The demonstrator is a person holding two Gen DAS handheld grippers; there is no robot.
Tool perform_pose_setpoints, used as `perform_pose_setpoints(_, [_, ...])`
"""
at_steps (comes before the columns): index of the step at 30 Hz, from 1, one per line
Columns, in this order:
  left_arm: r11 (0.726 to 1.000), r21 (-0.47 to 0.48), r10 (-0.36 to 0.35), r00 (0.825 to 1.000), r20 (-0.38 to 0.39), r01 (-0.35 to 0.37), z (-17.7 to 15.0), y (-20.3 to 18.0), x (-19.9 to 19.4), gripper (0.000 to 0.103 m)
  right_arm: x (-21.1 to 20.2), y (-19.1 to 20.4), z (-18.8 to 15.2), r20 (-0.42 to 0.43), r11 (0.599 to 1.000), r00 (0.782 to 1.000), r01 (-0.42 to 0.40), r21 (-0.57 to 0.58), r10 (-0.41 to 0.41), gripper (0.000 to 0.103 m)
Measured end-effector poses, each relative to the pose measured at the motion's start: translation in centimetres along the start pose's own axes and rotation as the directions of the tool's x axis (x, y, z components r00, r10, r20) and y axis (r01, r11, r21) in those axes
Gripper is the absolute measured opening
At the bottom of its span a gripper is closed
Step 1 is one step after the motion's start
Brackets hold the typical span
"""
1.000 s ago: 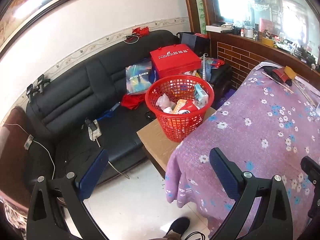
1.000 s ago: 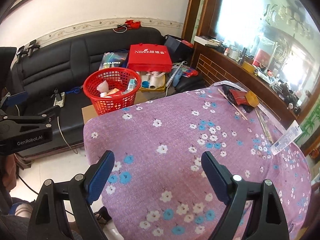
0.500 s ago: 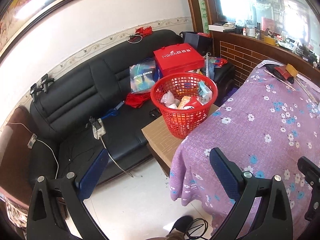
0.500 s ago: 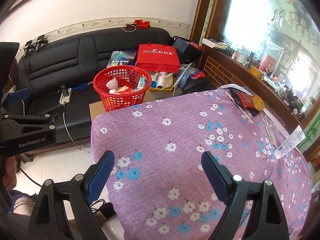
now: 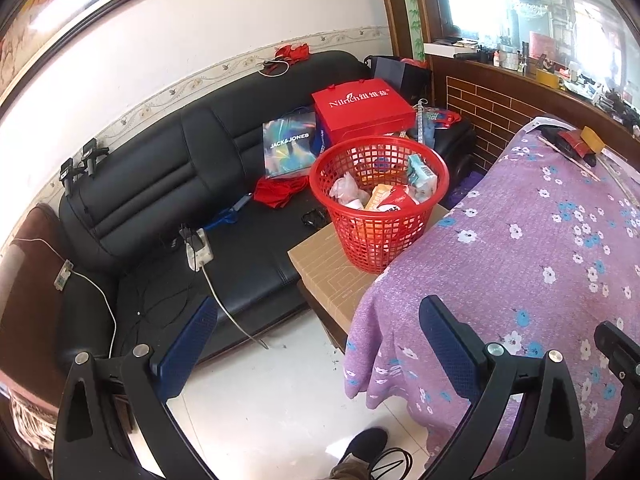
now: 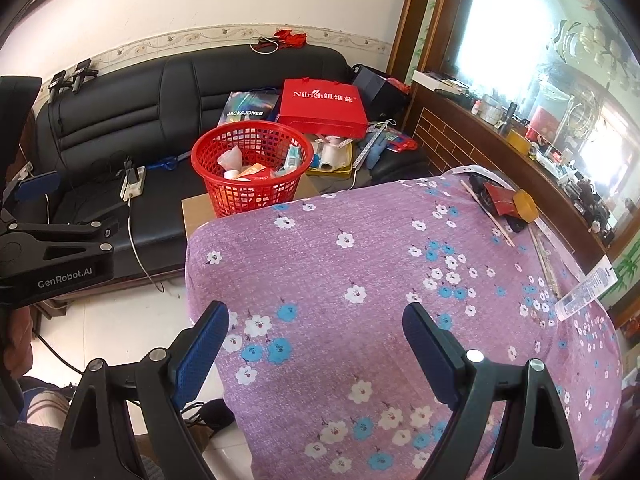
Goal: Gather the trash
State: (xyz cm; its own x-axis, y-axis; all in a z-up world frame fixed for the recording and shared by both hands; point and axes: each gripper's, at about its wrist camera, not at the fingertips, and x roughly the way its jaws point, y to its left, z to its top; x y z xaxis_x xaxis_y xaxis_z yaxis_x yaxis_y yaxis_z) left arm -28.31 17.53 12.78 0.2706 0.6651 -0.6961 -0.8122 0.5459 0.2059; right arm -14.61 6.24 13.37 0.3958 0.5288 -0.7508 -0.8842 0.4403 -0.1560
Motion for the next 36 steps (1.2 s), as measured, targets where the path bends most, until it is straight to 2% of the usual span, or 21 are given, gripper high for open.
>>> perform_pose_setpoints(36, [0.999,-0.028,0.031,0.999,-0.028,-0.032,-0.5,1.8,0.9,0.101,1.0,2.0,0.6,-0.025,0.999,0.999,-0.028,-0.045,0.027,0.092])
